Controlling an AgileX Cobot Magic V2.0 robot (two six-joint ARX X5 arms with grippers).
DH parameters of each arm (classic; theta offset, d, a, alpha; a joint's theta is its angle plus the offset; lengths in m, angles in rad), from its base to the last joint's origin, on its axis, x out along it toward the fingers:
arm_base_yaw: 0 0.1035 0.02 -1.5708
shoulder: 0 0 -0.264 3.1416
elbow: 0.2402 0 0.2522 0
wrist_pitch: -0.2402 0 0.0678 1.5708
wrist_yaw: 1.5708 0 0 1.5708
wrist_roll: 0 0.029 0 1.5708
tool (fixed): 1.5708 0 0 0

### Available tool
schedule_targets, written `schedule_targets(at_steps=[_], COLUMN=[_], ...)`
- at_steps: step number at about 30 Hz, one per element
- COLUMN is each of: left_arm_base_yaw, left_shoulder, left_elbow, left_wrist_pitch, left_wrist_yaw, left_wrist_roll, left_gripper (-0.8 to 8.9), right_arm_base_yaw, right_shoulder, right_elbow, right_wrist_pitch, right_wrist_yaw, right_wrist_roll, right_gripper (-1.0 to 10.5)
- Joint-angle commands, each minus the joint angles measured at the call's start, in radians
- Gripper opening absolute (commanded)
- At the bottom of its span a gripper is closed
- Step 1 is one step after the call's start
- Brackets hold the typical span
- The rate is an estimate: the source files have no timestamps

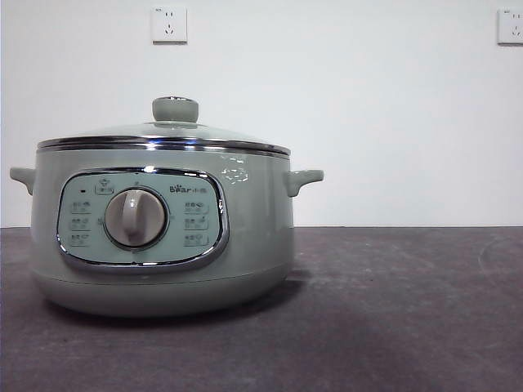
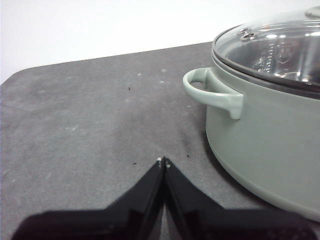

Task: Pick up the egg,open the lid,put the egg in the pot,close the lid

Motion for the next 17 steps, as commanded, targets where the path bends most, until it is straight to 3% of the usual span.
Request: schedule_targets(at_steps=[1, 8, 17], left_arm_base_yaw=[0.003, 0.003, 0.003], left_shoulder=[-0.004, -0.004, -0.004], left_elbow=[-0.017, -0.017, -0.017], left_wrist_pitch=[0.005, 0.005, 0.005], left_wrist_yaw=[-0.001, -0.001, -0.001], left_wrist_roll=[0.0, 0.0, 0.0], left_gripper=[-0.03, -0.03, -0.03], right_arm_base_yaw=[-0.113, -0.286, -0.298], right_shoulder=[-0.086, -0.284, -0.369], right_elbow=[-0.111, -0.359, -0.531], right_wrist_pitch=[0.06, 0.119, 0.127], right_wrist_yaw=[-0.134, -0.14, -0.158], right_wrist_roll=[-0.019, -0.005, 0.034], right_gripper=[0.0, 0.0, 0.0])
